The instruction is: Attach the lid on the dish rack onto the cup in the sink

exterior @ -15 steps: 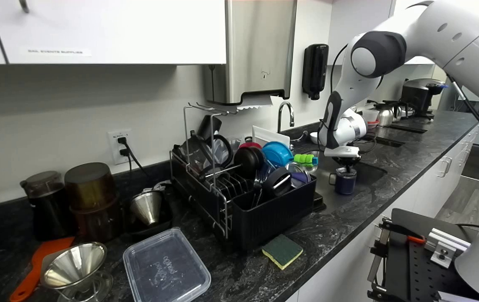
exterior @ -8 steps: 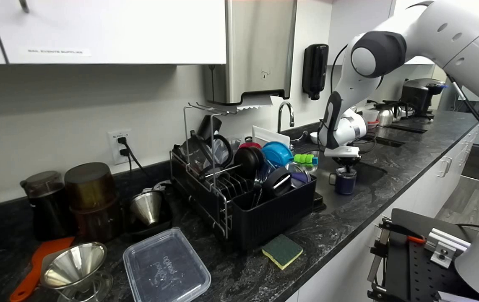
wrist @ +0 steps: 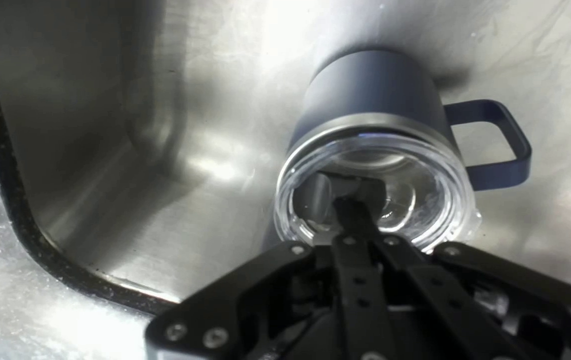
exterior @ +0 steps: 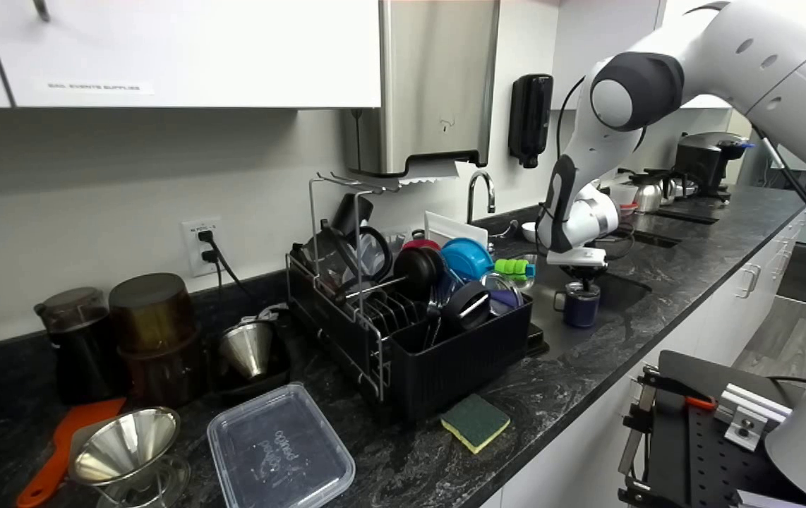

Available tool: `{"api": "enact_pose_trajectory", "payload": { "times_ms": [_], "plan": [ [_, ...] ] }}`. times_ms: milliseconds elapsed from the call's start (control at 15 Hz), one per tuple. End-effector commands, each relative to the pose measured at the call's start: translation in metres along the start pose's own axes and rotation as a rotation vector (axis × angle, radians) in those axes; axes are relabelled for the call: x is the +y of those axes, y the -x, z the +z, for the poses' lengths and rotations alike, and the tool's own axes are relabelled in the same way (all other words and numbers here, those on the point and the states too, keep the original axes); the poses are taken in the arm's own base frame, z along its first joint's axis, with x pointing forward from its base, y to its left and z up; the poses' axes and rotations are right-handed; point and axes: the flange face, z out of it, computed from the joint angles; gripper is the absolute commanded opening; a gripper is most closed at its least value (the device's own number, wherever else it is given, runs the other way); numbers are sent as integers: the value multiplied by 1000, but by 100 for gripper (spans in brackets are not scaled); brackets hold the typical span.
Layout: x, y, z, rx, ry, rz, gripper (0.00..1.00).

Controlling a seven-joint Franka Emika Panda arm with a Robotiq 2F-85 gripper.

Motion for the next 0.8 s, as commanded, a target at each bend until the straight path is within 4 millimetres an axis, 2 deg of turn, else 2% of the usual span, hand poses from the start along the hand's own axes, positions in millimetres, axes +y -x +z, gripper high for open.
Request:
{"api": "enact_pose_trajectory", "payload": {
  "times_ms": [0,733],
  "plan": [
    [4,16,23,-7,-5,-16,0],
    [10,22,27,16,-31,-9,0]
  ]
}}
